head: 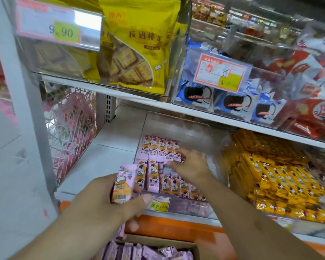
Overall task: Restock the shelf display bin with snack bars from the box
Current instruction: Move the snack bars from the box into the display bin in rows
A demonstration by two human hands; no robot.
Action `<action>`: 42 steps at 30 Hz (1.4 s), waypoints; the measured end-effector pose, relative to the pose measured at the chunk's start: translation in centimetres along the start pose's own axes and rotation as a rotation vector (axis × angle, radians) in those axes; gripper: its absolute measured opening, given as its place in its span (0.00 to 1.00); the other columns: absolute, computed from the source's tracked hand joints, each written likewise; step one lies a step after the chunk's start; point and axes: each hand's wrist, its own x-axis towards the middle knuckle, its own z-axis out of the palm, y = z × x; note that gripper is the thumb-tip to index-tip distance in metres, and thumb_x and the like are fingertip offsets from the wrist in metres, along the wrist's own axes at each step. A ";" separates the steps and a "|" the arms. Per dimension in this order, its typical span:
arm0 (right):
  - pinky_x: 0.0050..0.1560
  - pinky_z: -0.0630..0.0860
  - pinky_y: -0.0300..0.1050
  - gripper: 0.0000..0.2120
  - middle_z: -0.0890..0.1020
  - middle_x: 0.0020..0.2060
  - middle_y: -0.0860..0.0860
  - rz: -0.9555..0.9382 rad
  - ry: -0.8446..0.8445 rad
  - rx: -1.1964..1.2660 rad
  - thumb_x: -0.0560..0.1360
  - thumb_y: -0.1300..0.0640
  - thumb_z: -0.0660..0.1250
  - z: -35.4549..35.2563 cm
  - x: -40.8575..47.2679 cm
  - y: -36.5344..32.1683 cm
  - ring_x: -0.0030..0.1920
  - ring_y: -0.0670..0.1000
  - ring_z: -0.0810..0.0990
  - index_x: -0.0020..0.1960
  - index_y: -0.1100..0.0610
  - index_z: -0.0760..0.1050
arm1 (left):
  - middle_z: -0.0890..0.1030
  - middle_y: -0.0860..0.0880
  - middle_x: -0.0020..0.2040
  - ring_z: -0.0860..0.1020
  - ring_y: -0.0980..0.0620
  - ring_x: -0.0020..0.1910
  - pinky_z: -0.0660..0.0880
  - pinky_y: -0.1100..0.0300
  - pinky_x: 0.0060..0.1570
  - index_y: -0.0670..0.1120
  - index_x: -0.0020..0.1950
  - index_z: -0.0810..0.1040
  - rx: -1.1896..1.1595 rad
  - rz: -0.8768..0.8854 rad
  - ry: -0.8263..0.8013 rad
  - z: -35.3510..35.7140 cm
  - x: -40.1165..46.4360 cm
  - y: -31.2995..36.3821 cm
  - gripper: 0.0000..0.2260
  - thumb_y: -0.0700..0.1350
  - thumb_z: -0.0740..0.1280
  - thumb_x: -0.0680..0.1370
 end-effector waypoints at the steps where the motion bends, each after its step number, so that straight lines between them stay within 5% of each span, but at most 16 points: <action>1: 0.74 0.67 0.55 0.34 0.75 0.72 0.54 -0.003 -0.024 -0.016 0.76 0.37 0.71 -0.5 -0.7 -0.2 0.75 0.59 0.66 0.79 0.46 0.68 | 0.86 0.46 0.34 0.82 0.54 0.29 0.72 0.67 0.28 0.49 0.50 0.80 -0.024 -0.001 -0.007 0.0 -0.1 0.1 0.13 0.56 0.75 0.74; 3: 0.73 0.70 0.51 0.29 0.72 0.74 0.53 -0.070 -0.020 0.023 0.80 0.45 0.69 -2.1 -2.7 -0.8 0.73 0.57 0.67 0.80 0.45 0.66 | 0.85 0.43 0.34 0.79 0.54 0.27 0.73 0.66 0.27 0.49 0.50 0.81 -0.047 -0.009 -0.036 0.2 -0.3 0.6 0.12 0.55 0.75 0.75; 6: 0.49 0.77 0.32 0.16 0.79 0.63 0.46 -0.202 -0.055 0.396 0.83 0.54 0.67 -5.0 -7.5 -2.6 0.56 0.46 0.79 0.69 0.43 0.76 | 0.86 0.46 0.36 0.80 0.56 0.30 0.74 0.64 0.32 0.50 0.50 0.80 -0.056 0.000 -0.119 0.5 -0.5 0.7 0.09 0.52 0.75 0.76; 9: 0.54 0.79 0.39 0.11 0.82 0.56 0.45 -0.304 -0.274 0.745 0.80 0.49 0.70 -7.4 -12.5 -4.0 0.58 0.46 0.82 0.62 0.40 0.81 | 0.87 0.50 0.44 0.83 0.54 0.40 0.75 0.59 0.43 0.54 0.55 0.79 -0.033 0.007 -0.240 0.8 -0.8 0.6 0.13 0.48 0.77 0.74; 12: 0.57 0.81 0.45 0.13 0.82 0.53 0.48 -0.385 -0.320 0.754 0.79 0.55 0.74 -8.0 -15.5 -4.1 0.54 0.48 0.83 0.62 0.47 0.80 | 0.86 0.53 0.49 0.84 0.54 0.49 0.78 0.53 0.52 0.57 0.62 0.77 -0.061 0.054 -0.333 1.4 -1.4 0.8 0.21 0.43 0.77 0.73; 17: 0.45 0.80 0.49 0.13 0.84 0.47 0.59 -0.248 -0.239 0.975 0.77 0.65 0.75 -9.2 -16.7 -2.3 0.41 0.53 0.83 0.58 0.57 0.76 | 0.85 0.54 0.57 0.84 0.53 0.51 0.81 0.54 0.51 0.56 0.67 0.74 -0.105 0.103 -0.299 2.4 -2.2 0.9 0.27 0.44 0.80 0.72; 20: 0.45 0.80 0.52 0.19 0.83 0.47 0.61 -0.250 -0.313 0.969 0.80 0.64 0.71 -10.1 -16.9 -0.9 0.42 0.58 0.83 0.66 0.45 0.78 | 0.85 0.51 0.57 0.84 0.56 0.50 0.80 0.62 0.44 0.50 0.64 0.81 -0.113 0.137 -0.272 2.2 -2.0 1.4 0.21 0.41 0.80 0.72; 23: 0.43 0.81 0.51 0.10 0.84 0.46 0.60 -0.284 -0.313 0.970 0.82 0.61 0.70 -10.4 -17.3 -0.1 0.45 0.61 0.85 0.61 0.53 0.83 | 0.87 0.51 0.56 0.84 0.54 0.48 0.80 0.64 0.45 0.51 0.60 0.86 -0.085 0.183 -0.320 1.7 -1.9 2.1 0.19 0.44 0.80 0.69; 25: 0.43 0.82 0.51 0.06 0.86 0.44 0.57 -0.240 -0.250 0.971 0.81 0.63 0.71 -10.1 -17.4 0.5 0.44 0.61 0.86 0.57 0.58 0.84 | 0.88 0.50 0.52 0.85 0.51 0.42 0.80 0.62 0.42 0.51 0.56 0.87 -0.154 0.146 -0.214 1.8 -1.5 2.0 0.19 0.45 0.83 0.66; 28: 0.45 0.83 0.56 0.05 0.87 0.44 0.61 -0.156 -0.223 1.028 0.78 0.64 0.74 -9.2 -17.7 0.9 0.43 0.59 0.88 0.53 0.62 0.80 | 0.88 0.39 0.49 0.87 0.39 0.45 0.85 0.53 0.50 0.44 0.59 0.83 -0.463 0.033 -0.012 2.9 -0.9 1.4 0.26 0.39 0.85 0.63; 31: 0.52 0.81 0.55 0.06 0.87 0.45 0.54 -0.259 -0.267 0.786 0.77 0.58 0.76 -8.8 -17.9 1.4 0.47 0.52 0.86 0.51 0.57 0.80 | 0.86 0.32 0.51 0.86 0.38 0.44 0.85 0.50 0.49 0.39 0.62 0.78 -0.687 -0.010 0.094 4.4 -1.0 1.9 0.22 0.33 0.77 0.70; 35: 0.70 0.69 0.41 0.16 0.75 0.66 0.35 -0.392 -0.009 0.162 0.81 0.47 0.69 -8.9 -15.9 4.2 0.69 0.38 0.71 0.68 0.40 0.75 | 0.88 0.39 0.48 0.84 0.39 0.40 0.83 0.43 0.48 0.49 0.59 0.80 -0.475 0.059 0.090 6.3 1.1 3.0 0.15 0.38 0.76 0.76; 38: 0.79 0.59 0.40 0.28 0.62 0.77 0.39 -0.317 0.102 0.006 0.83 0.51 0.67 -8.7 -14.1 6.4 0.79 0.44 0.59 0.80 0.44 0.62 | 0.87 0.46 0.43 0.78 0.46 0.36 0.75 0.51 0.37 0.53 0.52 0.83 -0.271 0.192 0.099 8.4 5.8 4.3 0.08 0.42 0.76 0.77; 42: 0.71 0.42 0.26 0.34 0.54 0.81 0.40 -0.317 0.101 -0.071 0.83 0.57 0.66 -8.4 -12.9 8.0 0.82 0.44 0.51 0.84 0.49 0.56 | 0.86 0.46 0.44 0.84 0.45 0.43 0.83 0.48 0.48 0.48 0.51 0.86 -0.090 0.312 0.101 11.9 14.2 4.6 0.05 0.39 0.76 0.76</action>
